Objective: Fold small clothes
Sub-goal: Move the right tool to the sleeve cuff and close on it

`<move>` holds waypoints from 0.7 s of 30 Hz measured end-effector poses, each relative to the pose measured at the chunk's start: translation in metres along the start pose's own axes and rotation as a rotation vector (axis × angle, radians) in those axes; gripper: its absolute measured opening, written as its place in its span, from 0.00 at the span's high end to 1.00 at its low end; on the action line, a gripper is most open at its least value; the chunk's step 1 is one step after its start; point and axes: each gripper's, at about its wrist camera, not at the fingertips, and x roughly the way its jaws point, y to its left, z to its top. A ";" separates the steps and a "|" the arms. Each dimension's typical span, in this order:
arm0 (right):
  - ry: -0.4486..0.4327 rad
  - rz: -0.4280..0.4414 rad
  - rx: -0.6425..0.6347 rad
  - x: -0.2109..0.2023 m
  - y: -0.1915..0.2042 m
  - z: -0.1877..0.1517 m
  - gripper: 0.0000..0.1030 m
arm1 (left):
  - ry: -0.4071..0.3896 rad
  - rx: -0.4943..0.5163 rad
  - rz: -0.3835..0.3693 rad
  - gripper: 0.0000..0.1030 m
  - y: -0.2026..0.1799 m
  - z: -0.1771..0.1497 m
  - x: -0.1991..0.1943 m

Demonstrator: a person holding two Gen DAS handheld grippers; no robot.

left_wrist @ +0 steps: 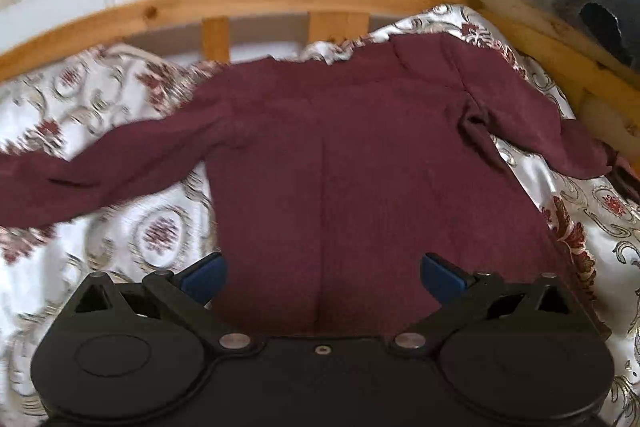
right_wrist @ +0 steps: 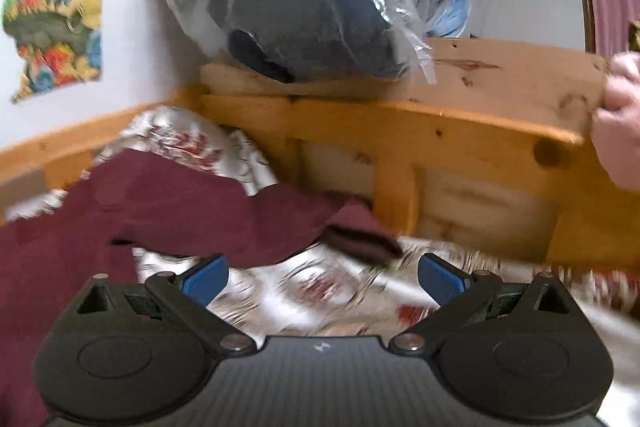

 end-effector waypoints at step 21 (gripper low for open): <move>0.136 -0.133 -0.580 0.130 0.033 0.004 0.36 | 0.065 0.093 0.107 0.01 0.053 -0.013 0.030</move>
